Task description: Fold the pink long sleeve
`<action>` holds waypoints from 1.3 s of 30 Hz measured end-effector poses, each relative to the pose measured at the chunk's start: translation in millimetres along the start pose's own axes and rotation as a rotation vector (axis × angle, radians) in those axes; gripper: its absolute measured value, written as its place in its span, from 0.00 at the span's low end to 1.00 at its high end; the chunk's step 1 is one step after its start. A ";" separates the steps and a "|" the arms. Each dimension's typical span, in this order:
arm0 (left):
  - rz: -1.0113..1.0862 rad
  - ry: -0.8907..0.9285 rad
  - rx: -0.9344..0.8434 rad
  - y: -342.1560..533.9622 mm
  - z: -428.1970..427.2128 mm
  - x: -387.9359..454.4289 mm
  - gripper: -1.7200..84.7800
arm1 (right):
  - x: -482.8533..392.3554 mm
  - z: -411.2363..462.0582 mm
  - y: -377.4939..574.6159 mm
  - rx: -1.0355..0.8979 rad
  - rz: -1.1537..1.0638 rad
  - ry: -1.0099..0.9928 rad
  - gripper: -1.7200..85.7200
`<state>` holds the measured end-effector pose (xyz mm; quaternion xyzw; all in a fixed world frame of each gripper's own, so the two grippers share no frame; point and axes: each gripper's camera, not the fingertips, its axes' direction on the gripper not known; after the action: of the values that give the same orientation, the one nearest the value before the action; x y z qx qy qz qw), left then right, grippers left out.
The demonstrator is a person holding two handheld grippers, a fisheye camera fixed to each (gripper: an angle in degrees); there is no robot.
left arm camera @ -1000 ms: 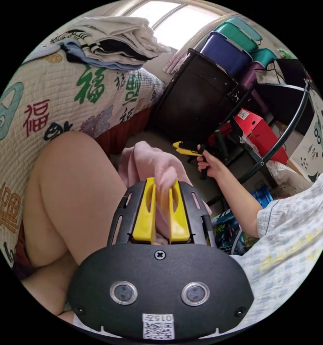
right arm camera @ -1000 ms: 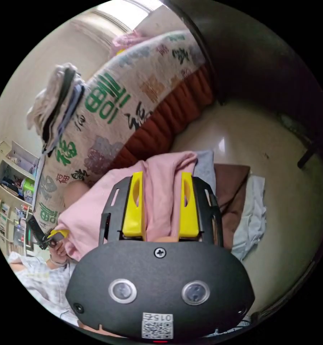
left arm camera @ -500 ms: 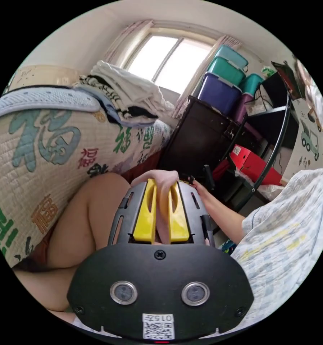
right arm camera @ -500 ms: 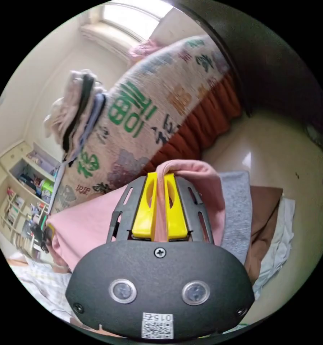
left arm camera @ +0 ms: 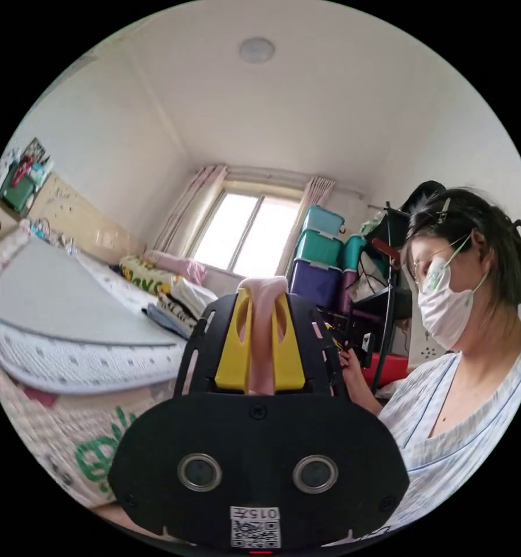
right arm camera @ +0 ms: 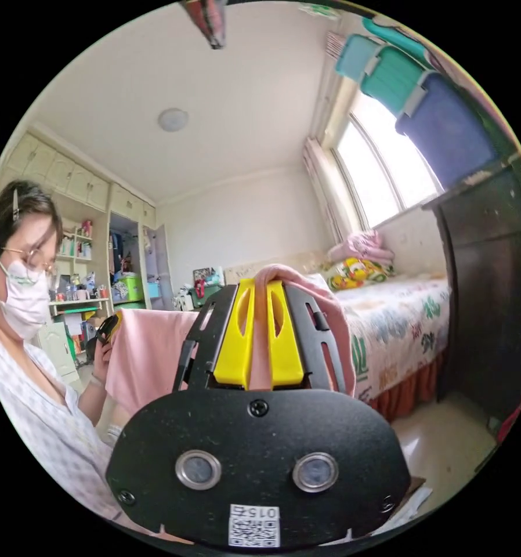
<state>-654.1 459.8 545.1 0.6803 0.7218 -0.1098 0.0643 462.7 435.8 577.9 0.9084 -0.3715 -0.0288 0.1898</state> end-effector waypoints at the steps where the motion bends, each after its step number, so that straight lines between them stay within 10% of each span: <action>1: 0.064 -0.019 0.027 -24.6 -25.6 1.4 0.07 | -19.5 3.3 -6.1 0.029 -0.024 -0.023 0.06; 15: 0.025 -0.464 0.160 -204.8 -174.5 -201.6 0.08 | -175.6 287.6 -33.0 -0.104 -0.074 -0.232 0.06; 22: -0.178 -0.877 -0.209 -144.5 -126.5 -429.4 0.13 | -230.6 578.1 64.0 -0.727 -0.153 -0.119 0.08; 27: 0.034 -0.682 -0.393 -95.0 -120.9 -400.6 0.15 | -256.1 556.0 147.7 -0.699 -0.443 -0.150 0.10; 34: 0.529 -0.215 -0.810 12.7 -9.9 -262.2 0.16 | -289.7 437.5 215.4 -0.636 -0.762 -0.972 0.15; 39: 0.600 -0.249 -0.981 53.3 71.8 -272.3 0.17 | -313.0 445.6 258.5 -0.674 -0.904 -0.851 0.17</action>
<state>-587.0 181.3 537.8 0.7275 0.4512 0.1809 0.4842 -21.2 337.8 232.1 0.7751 0.0294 -0.5712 0.2685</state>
